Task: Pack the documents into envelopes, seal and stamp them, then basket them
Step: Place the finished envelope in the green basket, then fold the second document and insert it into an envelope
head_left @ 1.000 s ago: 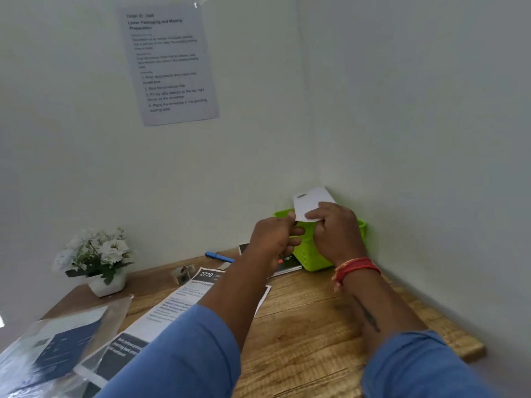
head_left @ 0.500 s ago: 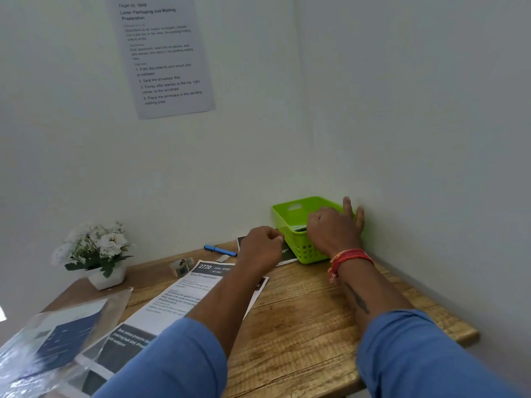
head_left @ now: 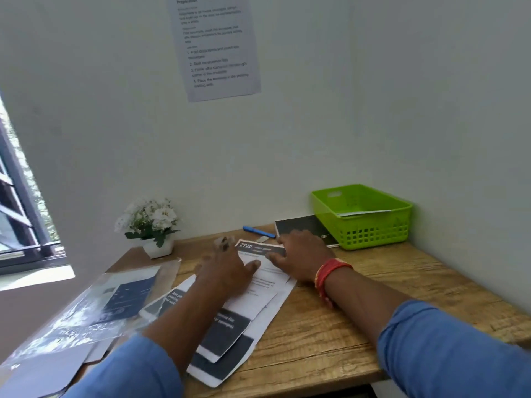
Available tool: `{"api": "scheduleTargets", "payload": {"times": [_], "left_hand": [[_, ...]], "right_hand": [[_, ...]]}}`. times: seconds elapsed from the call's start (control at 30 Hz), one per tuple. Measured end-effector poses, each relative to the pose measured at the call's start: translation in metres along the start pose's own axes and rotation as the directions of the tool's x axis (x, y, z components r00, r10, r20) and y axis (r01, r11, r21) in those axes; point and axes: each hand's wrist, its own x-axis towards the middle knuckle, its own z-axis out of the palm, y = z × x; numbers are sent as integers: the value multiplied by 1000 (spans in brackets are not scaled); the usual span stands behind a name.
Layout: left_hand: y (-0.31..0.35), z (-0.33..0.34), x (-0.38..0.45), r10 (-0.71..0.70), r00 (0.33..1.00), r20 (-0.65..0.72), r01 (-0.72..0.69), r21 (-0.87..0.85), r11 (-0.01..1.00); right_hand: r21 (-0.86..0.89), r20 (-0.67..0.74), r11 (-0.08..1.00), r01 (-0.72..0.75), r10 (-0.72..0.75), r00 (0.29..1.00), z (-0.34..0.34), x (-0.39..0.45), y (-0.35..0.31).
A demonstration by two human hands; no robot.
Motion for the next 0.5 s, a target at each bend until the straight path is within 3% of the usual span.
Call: {"api": "scheduleTargets", "payload": {"times": [0.1, 0.2, 0.3, 0.4, 0.5], "left_hand": [[-10, 7, 1, 20, 997, 78, -22, 21, 1000], [-3, 7, 8, 72, 993, 91, -71, -12, 997], [8, 8, 15, 129, 986, 109, -131, 18, 991], [13, 15, 14, 91, 992, 85, -94, 31, 995], [13, 16, 19, 73, 993, 97, -75, 21, 997]], "right_hand": [[-123, 113, 990, -67, 81, 990, 8, 8, -3], [-102, 136, 989, -107, 121, 983, 5, 21, 2], [113, 191, 988, -108, 85, 978, -3, 36, 13], [346, 221, 928, -139, 64, 973, -2, 41, 21], [472, 189, 868, -153, 70, 979, 4, 44, 23]]}}
